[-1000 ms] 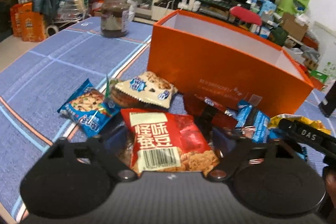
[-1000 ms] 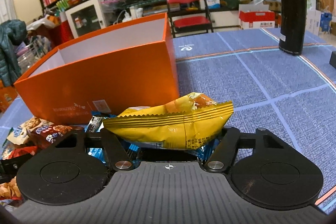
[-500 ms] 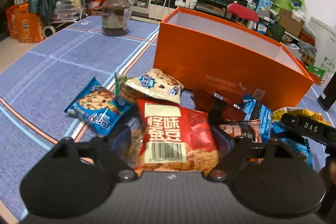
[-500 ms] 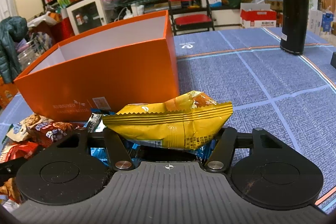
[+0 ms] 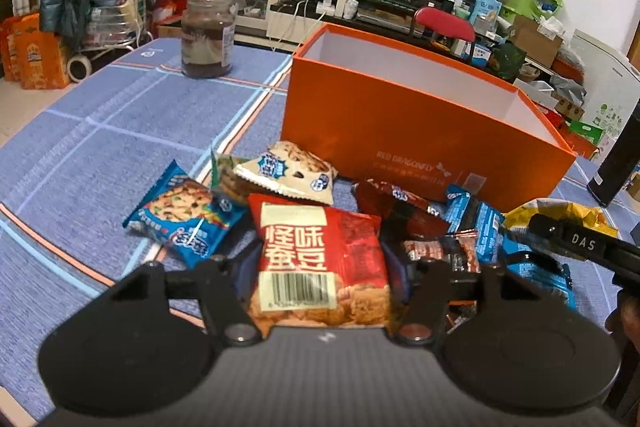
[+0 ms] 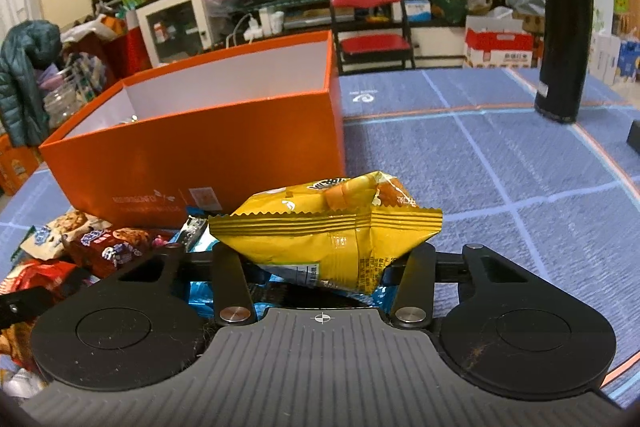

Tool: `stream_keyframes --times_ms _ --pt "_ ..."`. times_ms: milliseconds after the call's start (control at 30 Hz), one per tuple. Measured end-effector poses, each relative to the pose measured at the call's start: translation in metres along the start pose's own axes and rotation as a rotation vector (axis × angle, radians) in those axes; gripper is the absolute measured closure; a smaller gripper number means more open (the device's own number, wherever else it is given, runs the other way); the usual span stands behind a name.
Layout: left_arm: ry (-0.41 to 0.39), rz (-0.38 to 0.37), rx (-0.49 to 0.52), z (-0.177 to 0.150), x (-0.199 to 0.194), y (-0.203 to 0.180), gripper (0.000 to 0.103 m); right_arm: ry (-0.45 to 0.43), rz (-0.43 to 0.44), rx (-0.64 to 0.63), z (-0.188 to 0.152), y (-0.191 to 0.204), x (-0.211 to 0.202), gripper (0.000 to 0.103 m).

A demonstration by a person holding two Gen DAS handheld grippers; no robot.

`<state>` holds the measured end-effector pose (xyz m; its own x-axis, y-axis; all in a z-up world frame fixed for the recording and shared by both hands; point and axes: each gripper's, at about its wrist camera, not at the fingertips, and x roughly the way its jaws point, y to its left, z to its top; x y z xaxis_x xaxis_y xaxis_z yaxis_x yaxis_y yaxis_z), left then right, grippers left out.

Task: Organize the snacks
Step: 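Carry both bags over the orange box and open both grippers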

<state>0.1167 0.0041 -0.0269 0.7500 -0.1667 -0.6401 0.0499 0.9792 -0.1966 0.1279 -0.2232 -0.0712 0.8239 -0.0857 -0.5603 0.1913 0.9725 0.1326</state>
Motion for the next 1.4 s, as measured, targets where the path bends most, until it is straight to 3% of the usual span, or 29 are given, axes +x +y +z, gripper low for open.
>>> stream_keyframes --times_ms 400,833,1000,1200,1367,1400 --pt "-0.026 -0.025 0.019 0.003 -0.021 0.011 0.043 -0.057 0.026 -0.056 0.006 0.006 -0.033 0.072" --pt "-0.115 -0.056 0.072 0.01 -0.05 0.007 0.043 -0.146 0.049 -0.151 0.011 0.033 -0.061 0.072" --pt "-0.137 -0.07 0.083 0.021 -0.056 0.006 0.043 -0.172 0.075 -0.129 0.021 0.035 -0.072 0.072" --pt "-0.173 -0.089 0.101 0.064 -0.051 0.002 0.043 -0.198 0.086 -0.094 0.049 0.033 -0.079 0.072" --pt "-0.166 -0.126 0.114 0.121 -0.011 -0.026 0.044 -0.197 0.067 -0.094 0.084 0.034 -0.055 0.072" --pt "-0.155 -0.134 0.122 0.131 -0.001 -0.034 0.051 -0.192 0.072 -0.086 0.091 0.033 -0.049 0.072"
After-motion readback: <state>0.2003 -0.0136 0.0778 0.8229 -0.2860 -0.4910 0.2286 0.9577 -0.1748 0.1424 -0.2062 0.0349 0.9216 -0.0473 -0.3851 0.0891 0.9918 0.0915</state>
